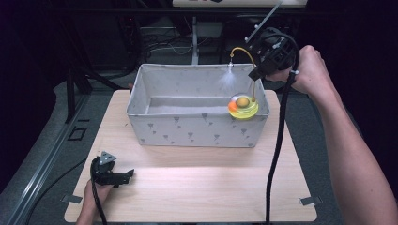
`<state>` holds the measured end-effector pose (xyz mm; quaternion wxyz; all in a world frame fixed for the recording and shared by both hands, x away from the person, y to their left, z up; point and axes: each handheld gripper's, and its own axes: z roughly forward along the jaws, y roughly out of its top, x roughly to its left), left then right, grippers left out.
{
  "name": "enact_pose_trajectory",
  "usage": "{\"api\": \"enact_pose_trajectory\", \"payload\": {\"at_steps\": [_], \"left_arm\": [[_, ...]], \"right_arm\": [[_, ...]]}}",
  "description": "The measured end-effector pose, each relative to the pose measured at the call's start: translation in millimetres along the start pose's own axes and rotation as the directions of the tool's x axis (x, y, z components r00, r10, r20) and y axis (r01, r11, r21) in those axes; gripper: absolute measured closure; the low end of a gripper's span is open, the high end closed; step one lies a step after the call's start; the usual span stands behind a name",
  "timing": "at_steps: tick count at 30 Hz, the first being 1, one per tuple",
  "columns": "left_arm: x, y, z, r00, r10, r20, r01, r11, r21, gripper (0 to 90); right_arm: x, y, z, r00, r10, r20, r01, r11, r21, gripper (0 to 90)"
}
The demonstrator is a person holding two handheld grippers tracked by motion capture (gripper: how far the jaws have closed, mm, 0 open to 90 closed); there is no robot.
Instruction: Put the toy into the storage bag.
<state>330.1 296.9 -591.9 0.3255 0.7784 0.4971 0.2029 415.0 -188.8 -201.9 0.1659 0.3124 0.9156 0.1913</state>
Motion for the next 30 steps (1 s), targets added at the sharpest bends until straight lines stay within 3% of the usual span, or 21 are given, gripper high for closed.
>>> {"api": "enact_pose_trajectory", "payload": {"at_steps": [9,30], "left_arm": [[-0.1,0.0,-0.1,1.0,-0.001,0.0,0.001,1.0,0.001,0.0],[-0.1,0.0,0.0,1.0,-0.001,0.0,0.001,1.0,0.001,0.0]], "right_arm": [[-12.8,3.3,5.5,0.998,0.031,0.056,-0.031,1.0,-0.004,88.2],[-43.4,0.5,30.7,0.9867,0.12,0.109,-0.122,0.993,0.009,88.1]]}}
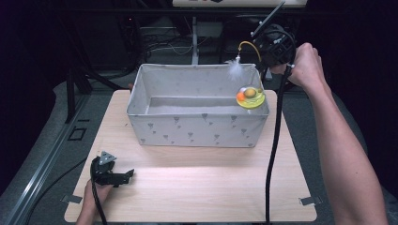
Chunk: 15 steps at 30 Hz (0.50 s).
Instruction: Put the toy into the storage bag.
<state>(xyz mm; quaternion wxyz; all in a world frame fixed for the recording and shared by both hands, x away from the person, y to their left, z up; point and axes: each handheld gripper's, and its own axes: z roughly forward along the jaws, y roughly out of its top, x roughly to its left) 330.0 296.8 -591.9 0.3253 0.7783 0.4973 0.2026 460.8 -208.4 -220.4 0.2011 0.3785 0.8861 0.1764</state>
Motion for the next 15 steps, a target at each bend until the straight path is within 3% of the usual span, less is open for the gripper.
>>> {"api": "enact_pose_trajectory", "payload": {"at_steps": [15], "left_arm": [[0.1,0.0,0.0,1.0,0.001,0.0,-0.001,1.0,-0.001,0.0]], "right_arm": [[-5.9,-7.8,36.9,0.9991,0.042,0.003,-0.042,0.998,0.038,88.1]]}}
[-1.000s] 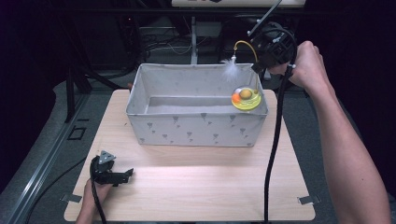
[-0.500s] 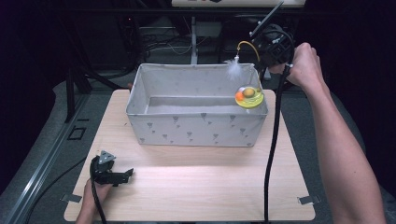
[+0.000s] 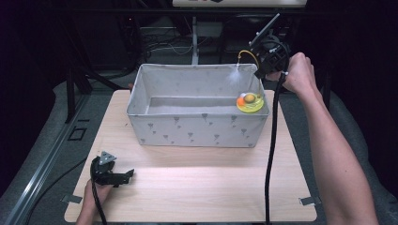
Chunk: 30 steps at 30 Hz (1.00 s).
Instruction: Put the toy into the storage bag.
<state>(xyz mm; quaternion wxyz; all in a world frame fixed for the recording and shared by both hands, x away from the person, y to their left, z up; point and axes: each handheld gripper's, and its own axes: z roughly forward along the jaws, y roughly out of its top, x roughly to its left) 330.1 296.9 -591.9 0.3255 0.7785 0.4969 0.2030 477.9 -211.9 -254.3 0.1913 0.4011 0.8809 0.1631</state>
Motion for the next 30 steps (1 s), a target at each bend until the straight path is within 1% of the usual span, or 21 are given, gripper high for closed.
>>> {"api": "enact_pose_trajectory", "payload": {"at_steps": [5,6,12,13,17,23,25,30], "left_arm": [[-0.1,0.0,0.0,1.0,-0.001,0.0,0.001,1.0,0.0,0.0],[-0.1,0.0,-0.1,1.0,-0.001,0.0,0.001,1.0,0.001,0.0],[-0.1,0.0,0.0,1.0,-0.001,0.0,0.001,1.0,0.0,0.0],[-0.1,0.0,-0.1,1.0,-0.001,0.0,0.001,1.0,0.002,0.0],[0.0,0.0,0.0,1.0,0.0,0.0,0.0,1.0,0.0,0.0],[-0.2,0.0,-0.1,1.0,-0.001,0.0,0.001,1.0,0.001,0.0],[-0.1,0.0,-0.1,1.0,-0.001,0.0,0.001,1.0,0.002,0.0],[-0.1,0.0,-0.1,1.0,-0.001,0.0,0.001,1.0,0.001,0.0]], "right_arm": [[0.3,-4.5,13.0,1.0,-0.001,-0.006,0.001,1.0,0.02,88.0],[0.4,-5.3,15.2,0.9999,0.007,-0.007,-0.007,1.0,0.024,88.0],[-1.4,-11.0,30.3,0.9996,0.017,-0.023,-0.016,0.999,0.046,88.0],[-0.9,-12.4,34.0,0.9993,0.024,-0.029,-0.023,0.999,0.044,88.0],[0.6,-15.1,41.9,0.9992,0.024,-0.032,-0.022,0.998,0.051,88.0],[3.2,-19.8,53.8,0.9987,0.03,-0.041,-0.027,0.997,0.078,88.0],[4.1,-22.6,57.7,0.9982,0.035,-0.049,-0.031,0.997,0.077,88.0],[6.1,-29.7,68.4,0.9978,0.04,-0.054,-0.034,0.994,0.1,88.0]]}}
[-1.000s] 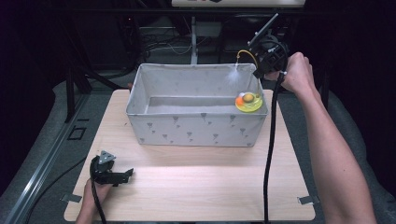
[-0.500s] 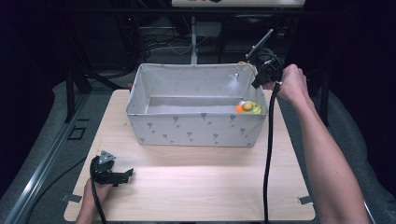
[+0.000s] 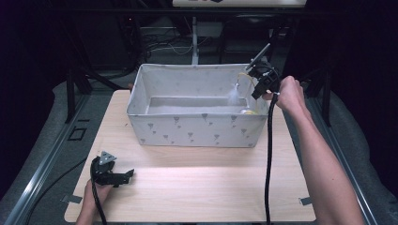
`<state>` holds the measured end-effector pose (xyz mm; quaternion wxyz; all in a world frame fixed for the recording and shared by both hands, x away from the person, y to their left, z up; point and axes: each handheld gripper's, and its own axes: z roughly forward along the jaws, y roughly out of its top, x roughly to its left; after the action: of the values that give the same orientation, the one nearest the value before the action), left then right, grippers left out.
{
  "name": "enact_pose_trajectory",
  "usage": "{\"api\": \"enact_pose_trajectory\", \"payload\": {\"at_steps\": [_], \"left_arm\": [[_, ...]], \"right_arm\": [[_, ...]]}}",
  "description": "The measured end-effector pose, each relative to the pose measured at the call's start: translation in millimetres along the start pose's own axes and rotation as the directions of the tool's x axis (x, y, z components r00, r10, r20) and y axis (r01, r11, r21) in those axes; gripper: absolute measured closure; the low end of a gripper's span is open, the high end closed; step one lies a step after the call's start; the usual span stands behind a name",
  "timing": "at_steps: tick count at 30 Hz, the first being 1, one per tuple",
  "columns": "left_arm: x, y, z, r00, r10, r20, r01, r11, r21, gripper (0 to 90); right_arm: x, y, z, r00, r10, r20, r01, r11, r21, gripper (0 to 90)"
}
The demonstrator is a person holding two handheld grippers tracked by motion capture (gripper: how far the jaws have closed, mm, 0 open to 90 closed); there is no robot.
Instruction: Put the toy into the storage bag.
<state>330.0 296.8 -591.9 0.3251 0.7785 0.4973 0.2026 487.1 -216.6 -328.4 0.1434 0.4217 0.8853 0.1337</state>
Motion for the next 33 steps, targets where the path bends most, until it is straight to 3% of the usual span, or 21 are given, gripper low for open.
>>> {"api": "enact_pose_trajectory", "payload": {"at_steps": [15,33], "left_arm": [[0.1,0.0,0.1,1.0,0.001,0.0,-0.001,1.0,-0.001,0.0],[0.2,0.1,0.0,1.0,0.003,0.0,-0.003,1.0,0.0,0.0]], "right_arm": [[-2.8,-18.5,24.6,0.9991,0.037,-0.021,-0.037,0.999,0.037,88.0],[-4.7,-23.6,41.1,0.995,0.095,-0.032,-0.091,0.99,0.107,87.4]]}}
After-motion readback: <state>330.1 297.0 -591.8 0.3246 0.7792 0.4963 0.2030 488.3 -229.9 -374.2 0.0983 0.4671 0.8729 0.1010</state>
